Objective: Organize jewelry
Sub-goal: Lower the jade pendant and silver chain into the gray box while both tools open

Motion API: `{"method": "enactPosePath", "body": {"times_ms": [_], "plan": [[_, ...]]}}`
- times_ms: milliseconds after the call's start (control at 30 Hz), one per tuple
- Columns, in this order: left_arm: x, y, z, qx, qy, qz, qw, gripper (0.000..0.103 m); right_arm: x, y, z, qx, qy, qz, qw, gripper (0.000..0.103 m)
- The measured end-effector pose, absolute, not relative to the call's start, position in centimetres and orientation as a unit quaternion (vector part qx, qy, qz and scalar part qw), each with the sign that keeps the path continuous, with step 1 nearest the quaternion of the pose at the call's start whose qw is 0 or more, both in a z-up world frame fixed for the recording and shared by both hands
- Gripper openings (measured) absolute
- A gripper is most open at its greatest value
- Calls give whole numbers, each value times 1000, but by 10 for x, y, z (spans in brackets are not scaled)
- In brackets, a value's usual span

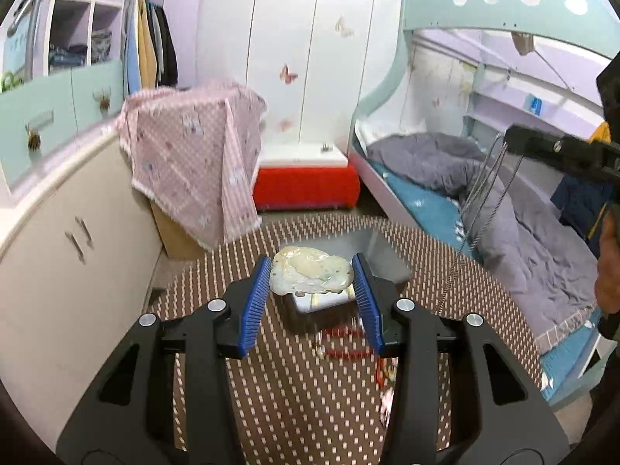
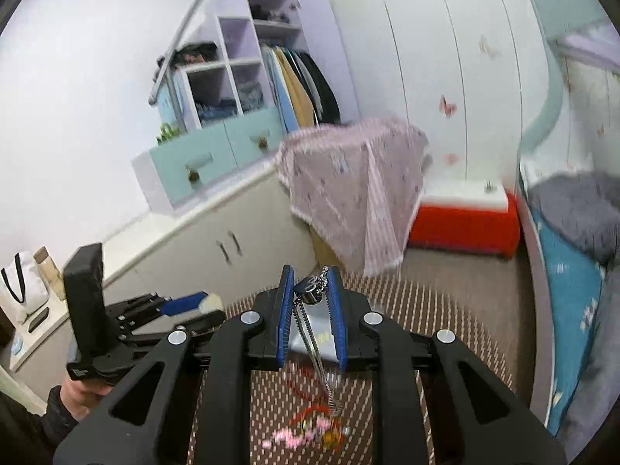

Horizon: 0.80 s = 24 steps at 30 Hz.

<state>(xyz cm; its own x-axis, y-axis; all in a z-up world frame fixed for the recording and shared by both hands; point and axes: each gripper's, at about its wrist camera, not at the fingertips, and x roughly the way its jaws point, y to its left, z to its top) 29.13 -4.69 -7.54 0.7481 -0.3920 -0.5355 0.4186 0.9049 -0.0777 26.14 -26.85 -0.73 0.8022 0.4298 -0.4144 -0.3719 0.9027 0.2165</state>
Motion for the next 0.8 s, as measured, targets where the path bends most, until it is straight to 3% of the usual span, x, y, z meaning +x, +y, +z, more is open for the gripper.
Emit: {"method": "enactPosePath", "body": {"times_ms": [267,567,633,667,700,767,800], "plan": [[330,-64,-56,14,279,-227,933,42,297,-268,32,49,207,215,953,16],[369,-85,-86,16,330,-224,917,43,362,-266,-29,78,290,208,931,16],[377,-85,-93,19,339,-216,915,57,371,-265,-45,85,313,201,924,19],[378,-84,-94,19,339,-207,917,76,375,-265,-51,91,320,197,922,24],[378,-81,-95,18,332,-194,923,84,377,-267,-57,97,327,195,919,33],[376,-74,-94,8,325,-182,928,90,376,-271,-68,108,330,175,922,90],[374,-68,-94,0,324,-178,929,91,373,-273,-69,112,322,168,925,93]]}}
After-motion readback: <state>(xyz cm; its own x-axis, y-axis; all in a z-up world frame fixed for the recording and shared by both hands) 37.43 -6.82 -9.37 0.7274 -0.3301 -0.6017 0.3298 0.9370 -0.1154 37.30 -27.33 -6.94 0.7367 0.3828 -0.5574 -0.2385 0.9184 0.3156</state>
